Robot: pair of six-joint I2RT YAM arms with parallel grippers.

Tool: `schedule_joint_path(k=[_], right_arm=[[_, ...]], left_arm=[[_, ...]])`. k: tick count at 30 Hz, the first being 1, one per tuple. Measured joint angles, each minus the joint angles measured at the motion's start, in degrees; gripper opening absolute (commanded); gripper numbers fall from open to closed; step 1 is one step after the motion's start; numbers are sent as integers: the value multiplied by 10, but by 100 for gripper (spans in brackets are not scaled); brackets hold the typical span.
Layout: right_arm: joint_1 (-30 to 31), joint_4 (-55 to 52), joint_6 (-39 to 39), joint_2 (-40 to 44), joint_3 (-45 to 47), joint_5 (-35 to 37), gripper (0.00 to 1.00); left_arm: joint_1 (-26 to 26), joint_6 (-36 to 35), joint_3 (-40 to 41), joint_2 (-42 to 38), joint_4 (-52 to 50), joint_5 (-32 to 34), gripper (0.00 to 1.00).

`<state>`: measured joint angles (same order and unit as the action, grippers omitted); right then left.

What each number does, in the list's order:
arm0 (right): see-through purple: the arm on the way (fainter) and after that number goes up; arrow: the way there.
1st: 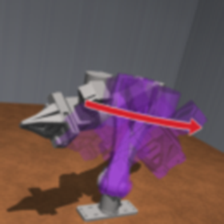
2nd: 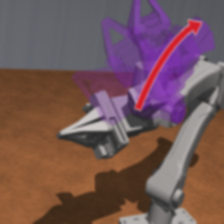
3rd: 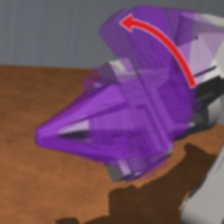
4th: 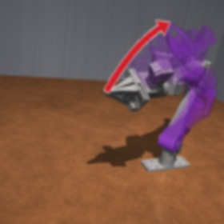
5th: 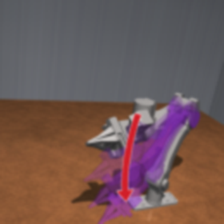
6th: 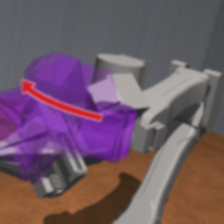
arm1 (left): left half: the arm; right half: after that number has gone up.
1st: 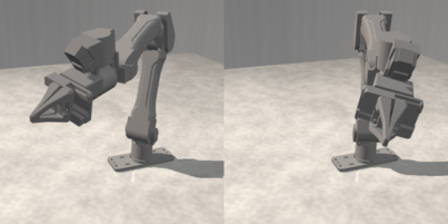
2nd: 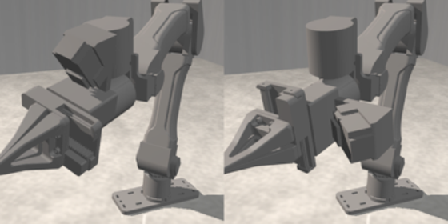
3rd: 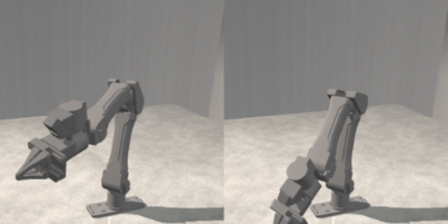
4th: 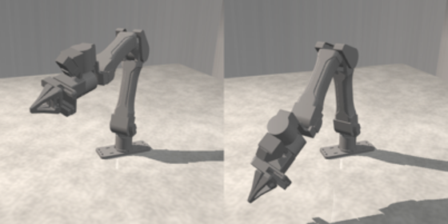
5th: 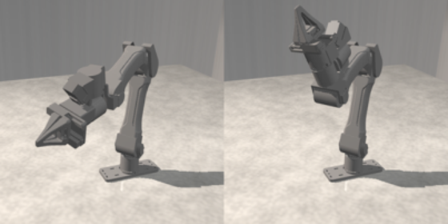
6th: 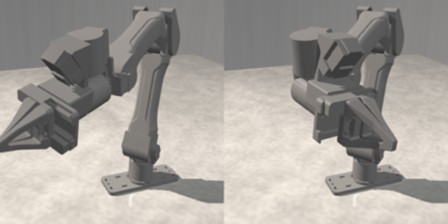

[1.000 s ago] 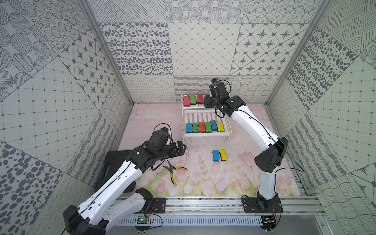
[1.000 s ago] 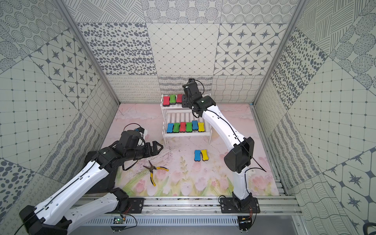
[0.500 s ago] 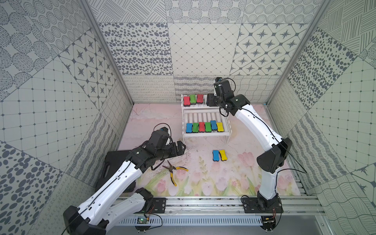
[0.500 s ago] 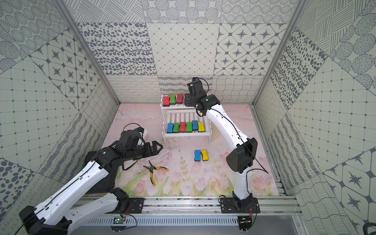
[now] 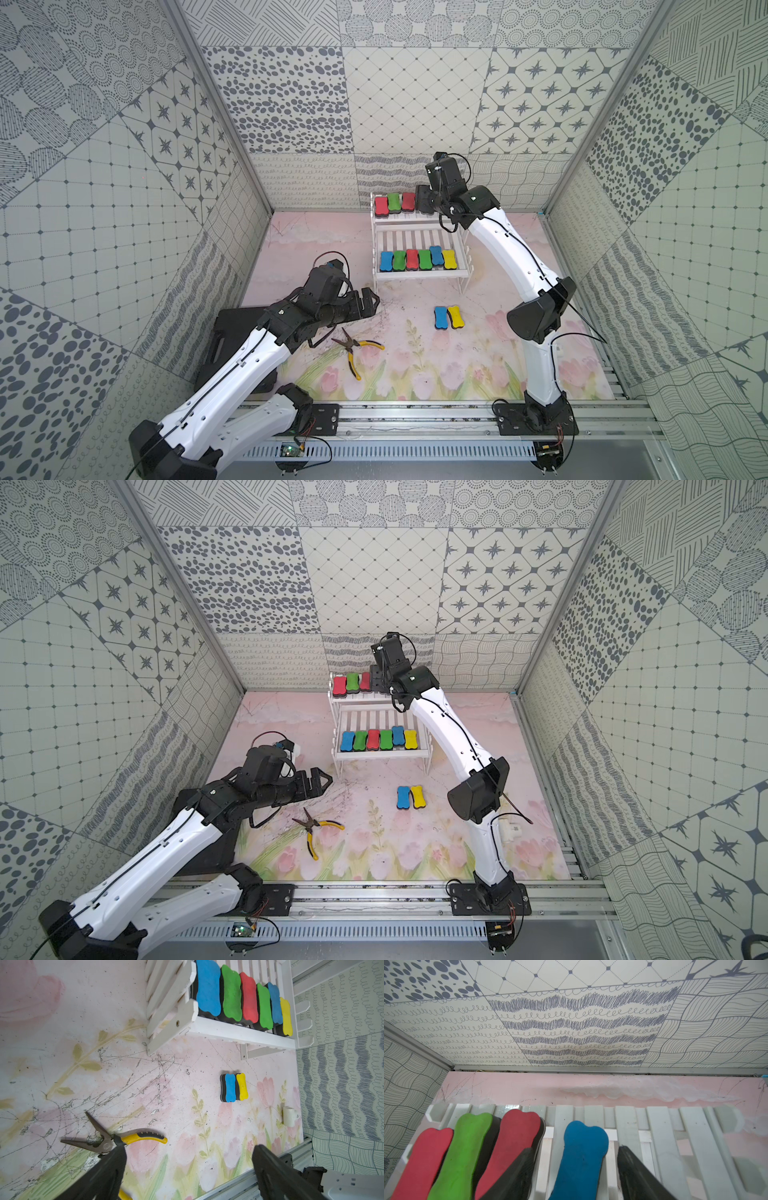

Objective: Remove the whiteboard erasers from the shelf
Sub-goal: Pick up the whiteboard eraser from the shelf.

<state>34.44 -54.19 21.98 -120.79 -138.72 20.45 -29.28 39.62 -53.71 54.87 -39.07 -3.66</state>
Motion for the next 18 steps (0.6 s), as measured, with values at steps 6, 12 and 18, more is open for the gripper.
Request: schedule_joint_path(k=[6, 12, 18], right_arm=[[0, -29, 0, -19, -12, 8, 53], [0, -35, -1, -20, -12, 6, 38], [0, -32, -12, -12, -7, 1, 33]], left_arm=[[0, 0, 0, -2, 0, 0, 99], [1, 0, 0, -5, 0, 4, 99], [1, -2, 0, -7, -1, 9, 99]])
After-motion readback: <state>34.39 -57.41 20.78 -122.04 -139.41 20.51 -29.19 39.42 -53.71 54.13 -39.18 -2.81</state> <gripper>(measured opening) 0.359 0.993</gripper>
